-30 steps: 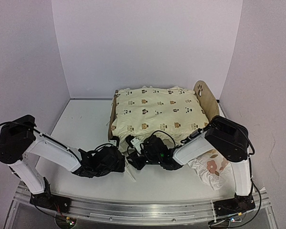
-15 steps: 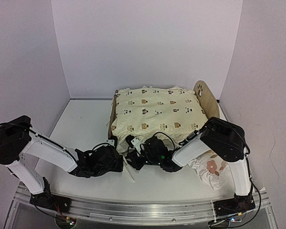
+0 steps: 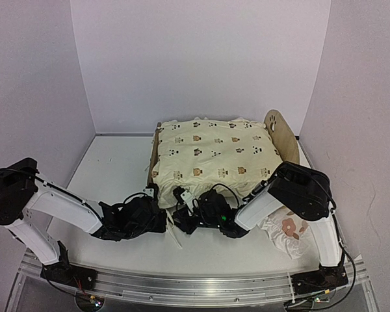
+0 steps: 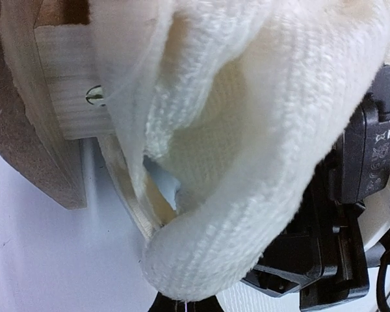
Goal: Set up the pet bed
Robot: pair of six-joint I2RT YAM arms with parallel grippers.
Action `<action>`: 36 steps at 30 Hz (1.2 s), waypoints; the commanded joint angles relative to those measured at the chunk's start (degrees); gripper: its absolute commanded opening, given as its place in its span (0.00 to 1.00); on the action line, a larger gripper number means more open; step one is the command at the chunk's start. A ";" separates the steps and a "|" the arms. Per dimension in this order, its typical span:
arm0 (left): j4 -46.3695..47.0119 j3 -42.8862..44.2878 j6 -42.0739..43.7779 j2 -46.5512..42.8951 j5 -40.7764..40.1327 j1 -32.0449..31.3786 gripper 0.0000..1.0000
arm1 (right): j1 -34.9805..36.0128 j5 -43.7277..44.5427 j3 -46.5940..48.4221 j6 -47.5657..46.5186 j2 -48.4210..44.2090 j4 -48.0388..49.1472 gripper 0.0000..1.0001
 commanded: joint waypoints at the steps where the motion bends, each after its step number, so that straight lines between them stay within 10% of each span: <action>1: 1.84 -0.23 0.52 -1.67 0.47 0.40 0.00 | -0.39 -1.24 -0.27 1.78 1.06 5.56 0.33; 26: 2.51 -0.23 0.52 -1.67 1.38 0.79 0.00 | -0.40 -4.40 0.73 2.63 3.35 10.42 0.31; 36: 2.82 -0.52 0.52 -2.04 1.88 0.88 0.00 | -0.38 -3.23 1.21 2.98 4.06 10.86 0.12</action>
